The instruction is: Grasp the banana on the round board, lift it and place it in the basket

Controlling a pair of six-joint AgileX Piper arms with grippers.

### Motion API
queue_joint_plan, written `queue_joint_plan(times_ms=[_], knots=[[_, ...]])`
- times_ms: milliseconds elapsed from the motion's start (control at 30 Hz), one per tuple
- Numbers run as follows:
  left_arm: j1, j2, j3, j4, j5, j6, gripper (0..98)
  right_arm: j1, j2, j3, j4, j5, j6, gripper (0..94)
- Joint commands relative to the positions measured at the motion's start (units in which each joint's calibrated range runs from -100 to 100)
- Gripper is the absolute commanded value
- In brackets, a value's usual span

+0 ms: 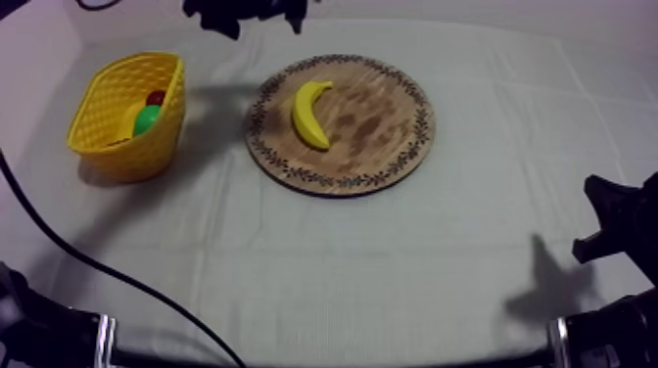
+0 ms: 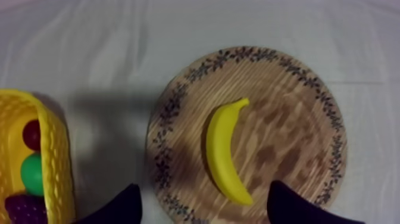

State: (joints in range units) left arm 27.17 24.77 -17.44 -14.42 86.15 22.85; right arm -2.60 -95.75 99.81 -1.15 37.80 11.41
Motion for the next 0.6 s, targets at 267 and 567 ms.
queue_joint_plan(times_ms=[267,567], knots=[[-0.11,5.69,1.43,3.09,-0.03,1.70,77.8,0.00,0.00,-0.03,0.00,-0.14,-0.18,0.3],[-0.02,12.77,-1.69,4.48,-0.62,2.51,76.6,0.00,0.00,-0.03,0.00,-0.14,-0.20,0.3]])
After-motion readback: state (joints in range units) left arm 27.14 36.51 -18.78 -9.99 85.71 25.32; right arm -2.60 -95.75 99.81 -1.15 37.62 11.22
